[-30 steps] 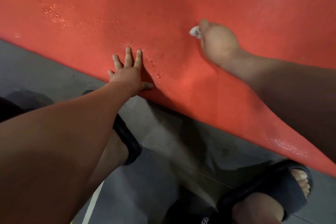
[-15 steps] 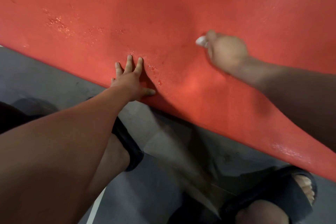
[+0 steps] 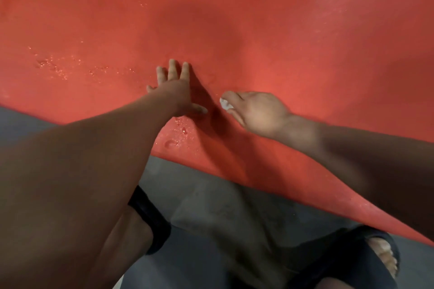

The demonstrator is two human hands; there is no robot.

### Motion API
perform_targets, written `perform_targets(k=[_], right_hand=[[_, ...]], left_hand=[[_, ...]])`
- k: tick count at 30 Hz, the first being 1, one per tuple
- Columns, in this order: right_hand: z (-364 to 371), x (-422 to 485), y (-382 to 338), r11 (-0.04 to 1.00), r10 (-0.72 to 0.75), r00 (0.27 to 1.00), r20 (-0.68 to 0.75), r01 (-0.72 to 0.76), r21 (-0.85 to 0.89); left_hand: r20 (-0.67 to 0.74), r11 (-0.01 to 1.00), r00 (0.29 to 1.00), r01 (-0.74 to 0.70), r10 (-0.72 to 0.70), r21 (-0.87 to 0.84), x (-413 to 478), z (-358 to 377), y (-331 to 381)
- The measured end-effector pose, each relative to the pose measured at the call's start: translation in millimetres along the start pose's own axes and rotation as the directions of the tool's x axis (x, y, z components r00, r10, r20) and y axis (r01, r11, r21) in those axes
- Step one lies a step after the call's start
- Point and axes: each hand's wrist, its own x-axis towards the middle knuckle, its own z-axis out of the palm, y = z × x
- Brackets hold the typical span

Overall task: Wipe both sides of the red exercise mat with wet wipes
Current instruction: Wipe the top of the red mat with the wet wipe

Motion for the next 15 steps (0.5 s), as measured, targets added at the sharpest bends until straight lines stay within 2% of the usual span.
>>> perform_targets(k=[3, 4, 6, 7, 9, 10, 11, 13, 15], right_hand=[[-0.5, 9.4, 12.4, 0.995, -0.096, 0.994, 0.048, 0.096, 0.002], [-4.3, 15.3, 21.1, 0.997, -0.079, 0.995, 0.060, 0.079, 0.005], [-12.8, 31.1, 46.0, 0.996, 0.084, 0.996, 0.021, -0.084, -0.011], [-16.4, 38.8, 61.8, 0.978, 0.199, 0.978, -0.062, -0.203, -0.056], [-21.4, 47.9, 87.2, 0.903, 0.386, 0.896, -0.221, -0.416, -0.106], [-21.2, 50.5, 90.8, 0.883, 0.428, 0.869, -0.247, -0.461, -0.090], [-18.8, 52.7, 87.9, 0.889, 0.427, 0.870, -0.248, -0.454, -0.062], [-7.8, 52.7, 66.2, 0.937, 0.344, 0.919, -0.193, -0.351, 0.000], [10.0, 46.1, 35.5, 0.989, 0.144, 0.985, -0.090, -0.141, 0.037]], left_hand=[[0.040, 0.999, 0.999, 0.033, -0.034, 0.008, 5.6, 3.9, -4.3], [0.032, 1.000, 0.999, 0.028, -0.028, -0.005, 6.9, 7.1, -7.6], [0.004, 1.000, 1.000, 0.013, -0.013, -0.018, 7.4, 11.5, -13.6], [-0.002, 1.000, 1.000, 0.005, -0.005, -0.014, 7.6, 11.9, -15.5], [0.011, 1.000, 1.000, -0.014, 0.014, 0.002, 9.3, 10.2, -17.9], [0.023, 1.000, 0.999, -0.022, 0.022, 0.009, 10.7, 8.6, -19.0], [0.040, 0.999, 0.999, -0.032, 0.032, 0.017, 12.0, 6.5, -20.4], [0.074, 0.996, 0.995, -0.065, 0.061, 0.055, 13.2, 1.7, -24.6], [0.092, 0.988, 0.991, -0.107, 0.097, 0.114, 12.6, -1.7, -29.4]])
